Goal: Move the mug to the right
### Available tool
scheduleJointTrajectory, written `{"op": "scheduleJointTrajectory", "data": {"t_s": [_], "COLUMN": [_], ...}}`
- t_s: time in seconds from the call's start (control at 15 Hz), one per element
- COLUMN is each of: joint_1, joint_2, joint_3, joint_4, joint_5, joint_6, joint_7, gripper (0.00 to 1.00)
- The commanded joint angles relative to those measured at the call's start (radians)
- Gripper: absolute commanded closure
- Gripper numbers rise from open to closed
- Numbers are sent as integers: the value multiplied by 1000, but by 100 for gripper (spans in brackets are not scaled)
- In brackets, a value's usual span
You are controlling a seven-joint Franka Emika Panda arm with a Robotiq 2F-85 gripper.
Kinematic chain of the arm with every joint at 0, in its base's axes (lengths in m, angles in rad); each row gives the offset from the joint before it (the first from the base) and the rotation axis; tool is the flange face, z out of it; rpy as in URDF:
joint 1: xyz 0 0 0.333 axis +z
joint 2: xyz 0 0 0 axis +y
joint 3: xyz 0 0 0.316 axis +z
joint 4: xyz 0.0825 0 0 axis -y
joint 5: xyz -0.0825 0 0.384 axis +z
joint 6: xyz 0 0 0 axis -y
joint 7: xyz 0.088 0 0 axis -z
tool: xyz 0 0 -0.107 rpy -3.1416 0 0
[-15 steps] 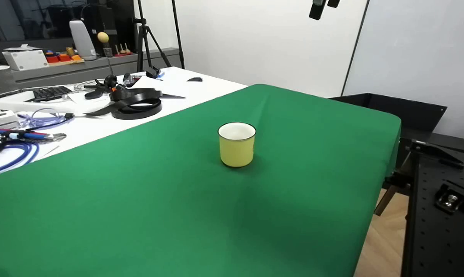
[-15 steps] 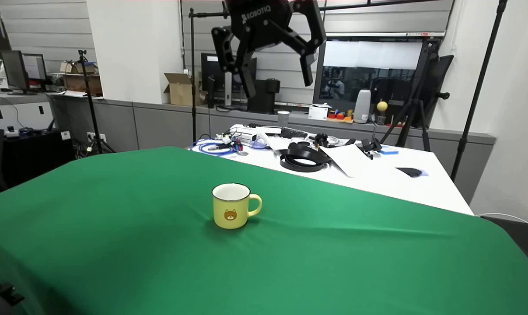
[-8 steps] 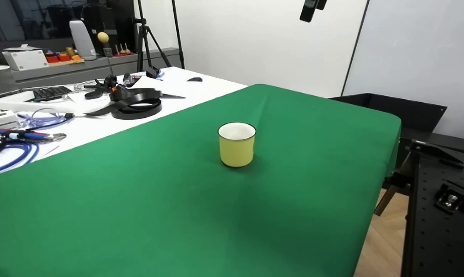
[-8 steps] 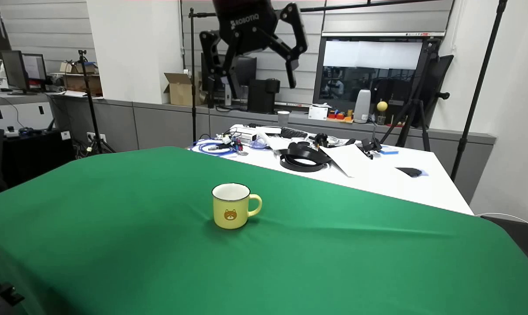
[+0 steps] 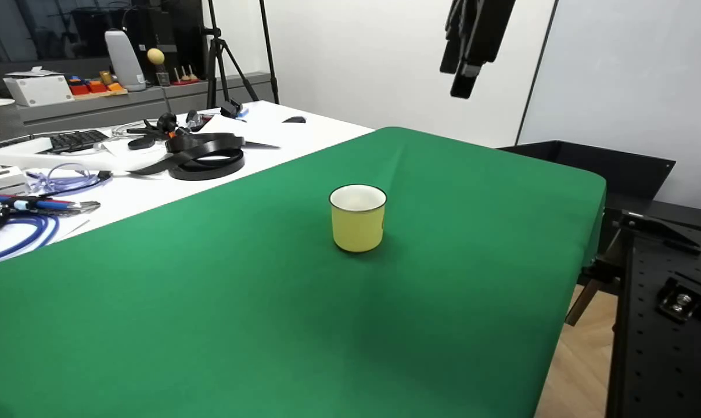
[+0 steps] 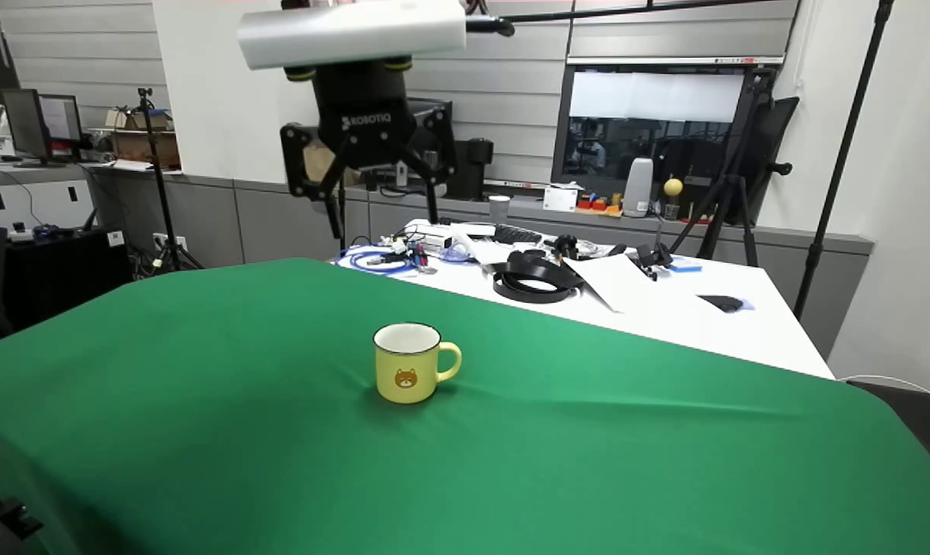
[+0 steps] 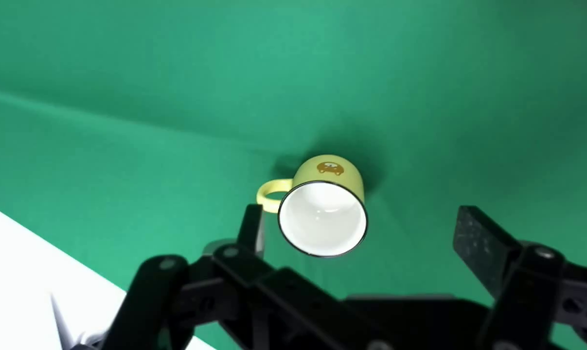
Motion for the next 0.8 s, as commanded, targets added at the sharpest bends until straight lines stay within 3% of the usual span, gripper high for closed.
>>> {"op": "scheduleJointTrajectory", "data": {"t_s": [0.0, 0.4, 0.73], "joint_1": [-8, 16, 14], "joint_2": [7, 99, 321], "joint_3": [8, 40, 82], "joint_4": [-3, 27, 104], "joint_5": [7, -37, -47], "joint_6": [-1, 25, 237], "joint_7": [-23, -111, -116], "gripper": [0, 0, 0]}}
